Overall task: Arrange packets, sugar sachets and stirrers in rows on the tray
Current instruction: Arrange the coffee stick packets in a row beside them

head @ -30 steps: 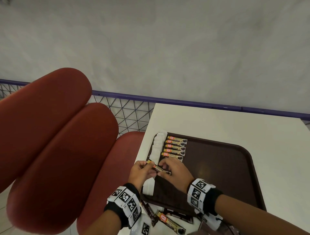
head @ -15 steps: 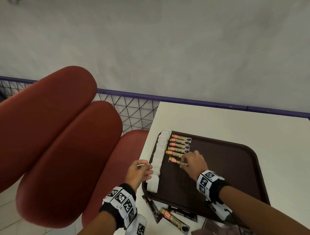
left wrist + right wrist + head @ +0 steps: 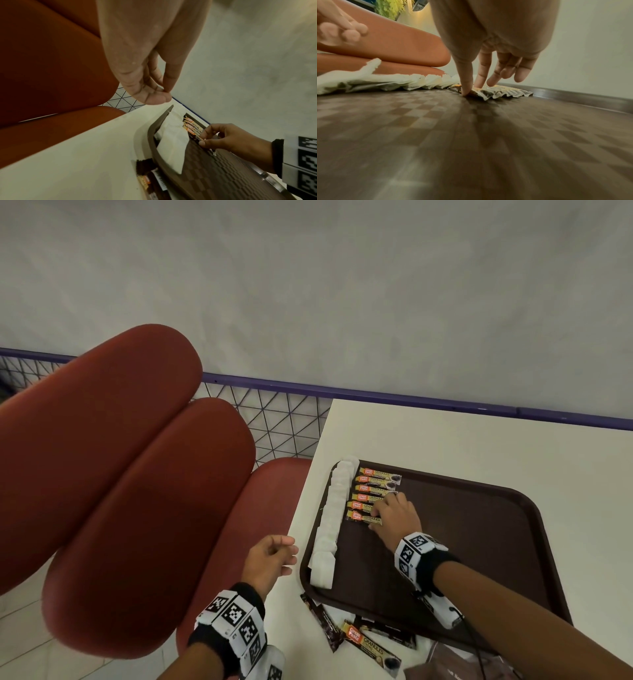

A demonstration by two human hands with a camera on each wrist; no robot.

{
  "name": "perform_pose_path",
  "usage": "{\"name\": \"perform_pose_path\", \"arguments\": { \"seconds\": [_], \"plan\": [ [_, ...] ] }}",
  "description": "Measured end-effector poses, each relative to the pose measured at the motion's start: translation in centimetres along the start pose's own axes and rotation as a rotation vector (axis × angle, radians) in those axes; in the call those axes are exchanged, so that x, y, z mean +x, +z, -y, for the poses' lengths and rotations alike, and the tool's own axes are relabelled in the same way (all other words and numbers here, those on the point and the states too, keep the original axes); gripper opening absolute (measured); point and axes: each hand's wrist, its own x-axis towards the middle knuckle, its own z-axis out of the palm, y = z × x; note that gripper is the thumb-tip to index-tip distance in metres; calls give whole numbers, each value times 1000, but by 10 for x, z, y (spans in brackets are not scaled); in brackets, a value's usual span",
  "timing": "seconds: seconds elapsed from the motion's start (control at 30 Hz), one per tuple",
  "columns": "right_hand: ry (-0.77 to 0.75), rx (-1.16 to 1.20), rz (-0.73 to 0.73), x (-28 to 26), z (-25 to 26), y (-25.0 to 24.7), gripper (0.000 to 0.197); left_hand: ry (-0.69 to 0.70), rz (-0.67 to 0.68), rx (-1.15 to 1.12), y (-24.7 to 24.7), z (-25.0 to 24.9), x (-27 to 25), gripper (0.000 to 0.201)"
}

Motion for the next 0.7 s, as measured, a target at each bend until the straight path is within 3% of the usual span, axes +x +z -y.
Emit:
{"name": "perform_pose_path", "arguments": {
  "seconds": [0.2, 0.37, 0.53, 0.7],
  "plan": [
    [-3, 5, -1, 0, -1, 1, 31, -34, 31, 98, -2, 15, 2, 14],
    [-31, 114, -47, -14, 1, -5, 27, -10, 111, 345, -1, 32, -3, 17],
    [-194, 244, -25, -65, 5, -15, 14, 80, 50, 637, 6, 42, -20, 20],
    [-344, 221, 132, -133, 5, -14, 23, 6, -1, 694, 17, 52, -35, 39]
  ]
}}
